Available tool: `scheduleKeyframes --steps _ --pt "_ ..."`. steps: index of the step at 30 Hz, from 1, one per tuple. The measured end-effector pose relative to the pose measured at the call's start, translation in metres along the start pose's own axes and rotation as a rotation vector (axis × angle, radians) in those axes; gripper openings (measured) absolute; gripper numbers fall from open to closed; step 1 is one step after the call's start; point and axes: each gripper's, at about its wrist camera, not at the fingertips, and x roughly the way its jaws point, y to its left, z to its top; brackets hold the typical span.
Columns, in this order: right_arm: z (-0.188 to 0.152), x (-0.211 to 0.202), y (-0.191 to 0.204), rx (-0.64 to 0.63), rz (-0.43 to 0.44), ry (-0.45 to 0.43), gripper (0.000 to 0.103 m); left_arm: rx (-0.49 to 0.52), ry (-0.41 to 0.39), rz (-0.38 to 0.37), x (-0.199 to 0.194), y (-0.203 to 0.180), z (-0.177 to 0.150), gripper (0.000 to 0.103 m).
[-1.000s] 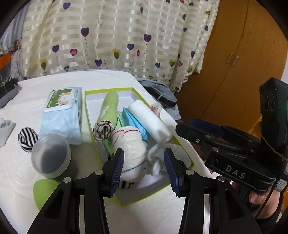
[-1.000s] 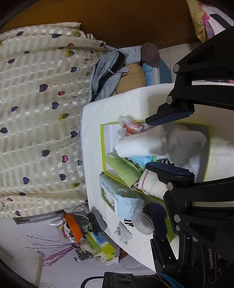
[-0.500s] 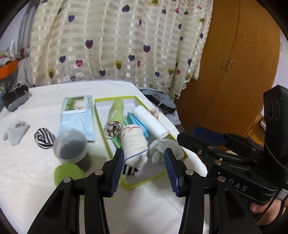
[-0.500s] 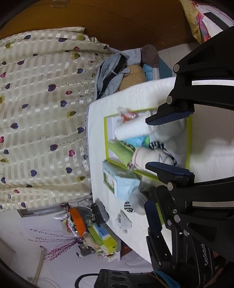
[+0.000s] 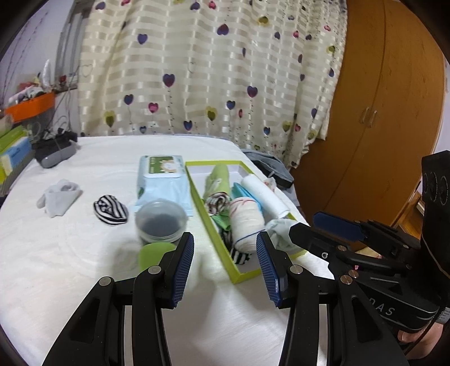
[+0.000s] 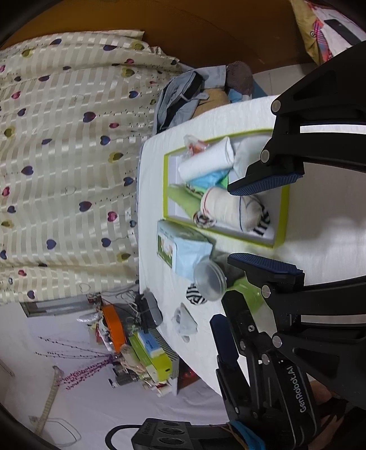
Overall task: Organize soft objects
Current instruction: 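Lift both open tools out of the box back over the table, then grasp the black-and-white striped sock with the left tool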
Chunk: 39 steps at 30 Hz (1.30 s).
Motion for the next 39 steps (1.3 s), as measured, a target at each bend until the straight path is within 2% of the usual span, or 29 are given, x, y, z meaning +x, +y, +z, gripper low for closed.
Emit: scheduleKeyframes --steps 23,34,39 --pt "0.002 0.013 0.045 -0.065 0.062 0.021 0.044 -0.079 -0.025 0.056 -0.014 0.048 -0.006 0.045" --pt "0.013 0.029 0.067 -0.1 0.089 0.022 0.044 -0.154 -0.024 0.129 -0.011 0.104 -0.005 0.045" --pt "0.017 0.041 0.076 -0.124 0.107 0.035 0.044 -0.193 0.011 0.152 0.011 0.136 0.003 0.046"
